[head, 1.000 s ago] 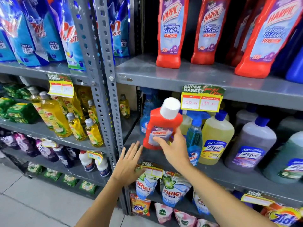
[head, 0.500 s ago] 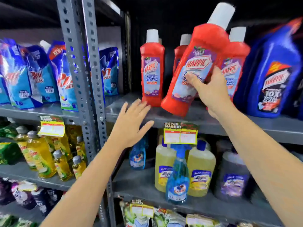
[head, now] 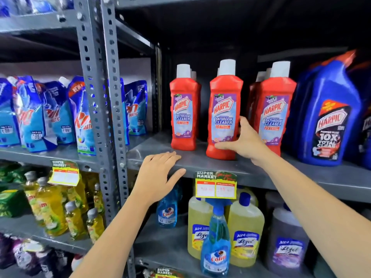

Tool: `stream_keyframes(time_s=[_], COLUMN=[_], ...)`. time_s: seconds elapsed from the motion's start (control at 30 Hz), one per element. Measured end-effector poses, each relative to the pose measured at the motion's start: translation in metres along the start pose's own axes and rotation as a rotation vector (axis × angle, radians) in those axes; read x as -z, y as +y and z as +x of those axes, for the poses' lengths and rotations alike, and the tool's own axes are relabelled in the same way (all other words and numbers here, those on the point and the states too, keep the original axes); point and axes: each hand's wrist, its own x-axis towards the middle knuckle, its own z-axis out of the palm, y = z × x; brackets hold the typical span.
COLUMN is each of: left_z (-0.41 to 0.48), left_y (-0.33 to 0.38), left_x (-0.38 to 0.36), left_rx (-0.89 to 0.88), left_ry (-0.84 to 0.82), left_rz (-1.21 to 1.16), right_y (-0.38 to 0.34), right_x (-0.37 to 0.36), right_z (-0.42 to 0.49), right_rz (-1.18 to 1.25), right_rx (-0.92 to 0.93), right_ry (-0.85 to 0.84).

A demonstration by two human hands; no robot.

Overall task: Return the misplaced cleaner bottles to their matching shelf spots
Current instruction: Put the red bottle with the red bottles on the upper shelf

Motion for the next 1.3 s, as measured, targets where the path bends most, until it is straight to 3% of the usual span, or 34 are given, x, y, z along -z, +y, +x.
stream_keyframes(time_s=[0.23, 0.37, 1.3], left_z=[-0.001, -0.001, -0.004], left_y=[0.004, 0.007, -0.001], left_x=[0.002, 0.003, -0.014], left_rx=[0.009, 0.026, -0.035], left_ry=[0.008, 0.016, 0.181], left_rz=[0.011, 0.003, -0.046], right_y=[0.014, 0.022, 0.035], right_x=[-0.005, -0.010, -0.001], right_z=[0.017, 0.029, 0.022], right_rz=[-0.088, -0.135, -0.005], right_rx=[-0.010, -0.004, -0.143], right_ry=[-0.107, -0.087, -0.159])
